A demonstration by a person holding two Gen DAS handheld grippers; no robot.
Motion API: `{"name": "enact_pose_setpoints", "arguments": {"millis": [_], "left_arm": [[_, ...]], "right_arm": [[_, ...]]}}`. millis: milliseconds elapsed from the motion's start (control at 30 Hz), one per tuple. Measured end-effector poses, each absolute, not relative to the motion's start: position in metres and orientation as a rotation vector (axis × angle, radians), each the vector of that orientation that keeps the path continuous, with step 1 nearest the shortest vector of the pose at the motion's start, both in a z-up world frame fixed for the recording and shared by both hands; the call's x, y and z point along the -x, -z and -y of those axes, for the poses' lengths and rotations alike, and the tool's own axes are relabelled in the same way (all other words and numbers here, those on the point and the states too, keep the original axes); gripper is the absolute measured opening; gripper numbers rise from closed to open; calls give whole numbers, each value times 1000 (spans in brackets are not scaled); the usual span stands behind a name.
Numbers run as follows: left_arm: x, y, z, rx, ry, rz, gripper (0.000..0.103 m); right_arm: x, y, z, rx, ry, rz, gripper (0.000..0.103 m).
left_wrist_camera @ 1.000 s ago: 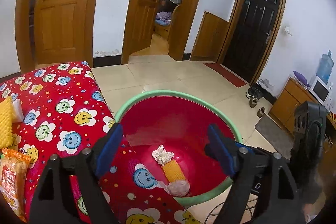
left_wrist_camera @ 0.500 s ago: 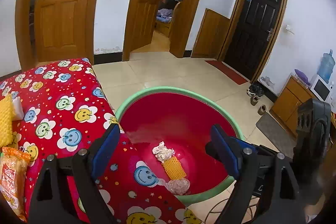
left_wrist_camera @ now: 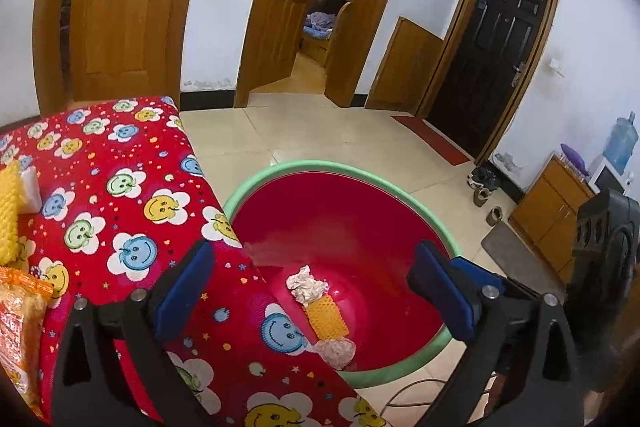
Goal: Collect trash
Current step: 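Move both tools back over the table toward the medicine box and snack bag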
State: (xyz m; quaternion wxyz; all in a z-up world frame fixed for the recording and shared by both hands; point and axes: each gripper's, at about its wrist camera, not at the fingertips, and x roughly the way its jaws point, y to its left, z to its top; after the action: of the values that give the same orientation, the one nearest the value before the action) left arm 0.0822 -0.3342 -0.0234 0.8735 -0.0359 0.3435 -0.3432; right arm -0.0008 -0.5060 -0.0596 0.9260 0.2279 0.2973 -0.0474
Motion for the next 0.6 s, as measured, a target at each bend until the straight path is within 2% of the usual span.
{"name": "enact_pose_setpoints", "arguments": {"millis": [167,333,600], "left_arm": [[-85,17,324,118,725,-736,100],[-83,-2,304,155,721,-715,100],[-81,-17,265,103,669,-697,101]], "right_arm": [[3,51,501,-448,104,-594,86],[0,41,496,-484,48,-553,100],[-12,31,473,-475,-2,-548,102]]}}
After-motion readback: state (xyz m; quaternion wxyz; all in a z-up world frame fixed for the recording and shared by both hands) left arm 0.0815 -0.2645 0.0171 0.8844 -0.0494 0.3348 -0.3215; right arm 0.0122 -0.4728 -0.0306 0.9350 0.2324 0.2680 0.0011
